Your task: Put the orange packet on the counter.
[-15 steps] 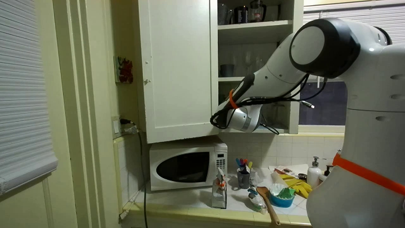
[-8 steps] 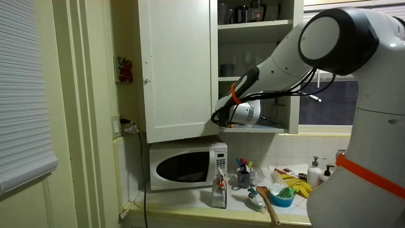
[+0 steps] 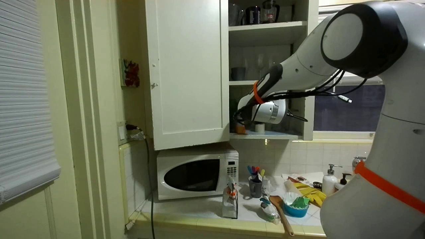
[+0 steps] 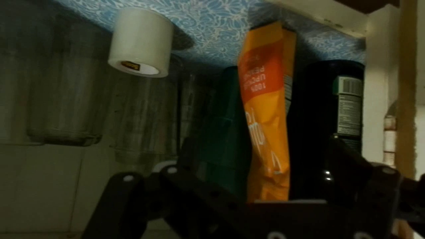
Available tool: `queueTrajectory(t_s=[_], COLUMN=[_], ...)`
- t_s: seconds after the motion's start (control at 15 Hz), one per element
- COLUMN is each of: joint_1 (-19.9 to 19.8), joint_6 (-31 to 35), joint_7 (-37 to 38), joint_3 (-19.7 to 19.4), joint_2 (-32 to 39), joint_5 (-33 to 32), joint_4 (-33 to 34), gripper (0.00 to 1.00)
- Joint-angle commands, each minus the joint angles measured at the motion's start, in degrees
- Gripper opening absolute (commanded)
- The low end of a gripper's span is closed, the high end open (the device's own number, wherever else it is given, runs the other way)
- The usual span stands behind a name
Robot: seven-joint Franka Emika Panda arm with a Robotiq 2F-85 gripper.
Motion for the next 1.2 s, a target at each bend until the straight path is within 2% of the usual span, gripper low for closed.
queueTrajectory(t_s=[0.0,0.07,0.13,0.2,0.67,1.13], joint_1=[-0.9,-1.5,-2.8,-1.5,-2.5,-1.8], joint_6=[0.0,0.0,3.9,4.3,9.7,14.0], joint_7=[0.0,0.0,0.8,1.2,2.4,1.3], joint_3=[0.3,0.5,2.0,1.6,4.6,6.2], joint_2=[0.1,0.1,0.9,1.3,5.2,8.0], joint_5=[0.0,0.0,0.3,1.0,2.4,7.0], joint_4=[-0.1,-0.1,-0.4,0.0,1.3,4.5], gripper=[1.00,1.00,1.00,1.00,1.00,1.00])
